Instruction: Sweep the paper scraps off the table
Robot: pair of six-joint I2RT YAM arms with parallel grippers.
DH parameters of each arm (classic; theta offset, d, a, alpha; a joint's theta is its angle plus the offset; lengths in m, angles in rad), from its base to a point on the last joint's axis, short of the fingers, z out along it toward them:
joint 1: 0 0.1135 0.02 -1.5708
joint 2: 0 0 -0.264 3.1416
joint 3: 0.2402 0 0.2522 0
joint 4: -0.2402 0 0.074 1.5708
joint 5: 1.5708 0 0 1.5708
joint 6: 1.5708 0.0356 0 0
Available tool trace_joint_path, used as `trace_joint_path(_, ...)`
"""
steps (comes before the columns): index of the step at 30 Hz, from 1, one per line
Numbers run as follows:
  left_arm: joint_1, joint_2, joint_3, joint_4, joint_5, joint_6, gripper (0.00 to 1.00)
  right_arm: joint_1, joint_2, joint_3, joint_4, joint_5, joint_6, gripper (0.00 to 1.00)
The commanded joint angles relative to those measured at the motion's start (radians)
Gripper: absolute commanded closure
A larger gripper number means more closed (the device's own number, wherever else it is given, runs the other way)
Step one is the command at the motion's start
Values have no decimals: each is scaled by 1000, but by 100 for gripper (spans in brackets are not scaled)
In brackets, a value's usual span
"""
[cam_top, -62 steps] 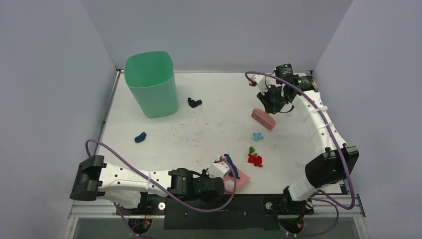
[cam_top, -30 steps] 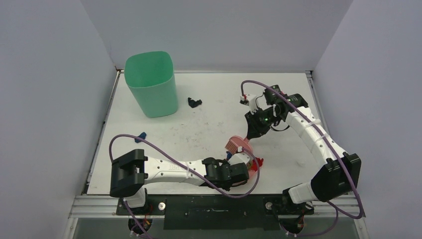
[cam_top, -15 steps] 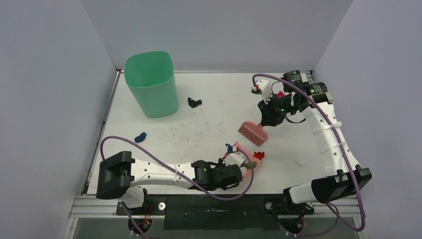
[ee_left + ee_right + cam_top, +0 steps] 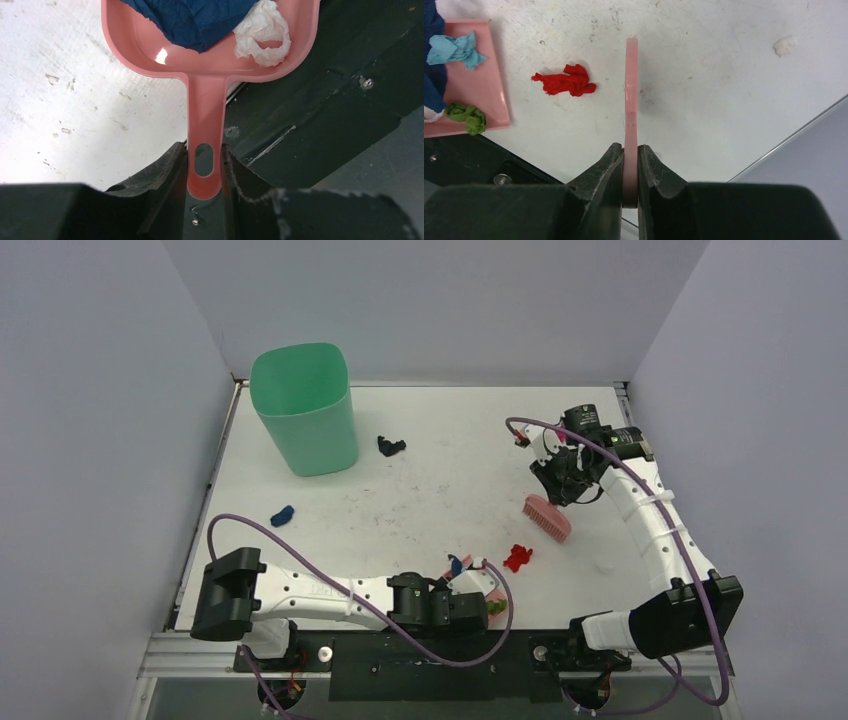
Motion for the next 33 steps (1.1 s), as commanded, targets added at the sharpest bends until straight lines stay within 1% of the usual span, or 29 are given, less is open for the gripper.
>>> trace_joint_path(1,0,23,47,-41,62,-26,100,-8,-51,-64,104,58,52,95)
trace_joint_path(5,22,66,62,10,94,-3,100,6,-67,-185,155,-21,99,95)
trace_joint_path(8,36,117,96,28,107,22,100,49,-55,-225,146,-96,122,95)
trace_joint_path(9,43,132,112,32,110,31,100,65,-56,-228,134,-134,102,95)
trace_joint_path(11,53,163,137,42,117,45,100,94,-68,-226,126,-161,82,95)
trace_joint_path(14,65,197,164,59,97,57,100,104,-88,-189,70,-271,13,95)
trace_joint_path(17,80,216,176,91,72,64,100,104,-92,-165,-6,-333,-50,95)
trace_joint_path(23,82,213,180,137,16,54,100,95,-80,-140,-47,-321,-60,95)
trace_joint_path(29,77,146,109,192,-30,45,100,62,-82,-45,-59,-218,-78,95)
trace_joint_path(33,77,97,61,231,-64,48,100,52,-80,18,-82,-189,-98,95)
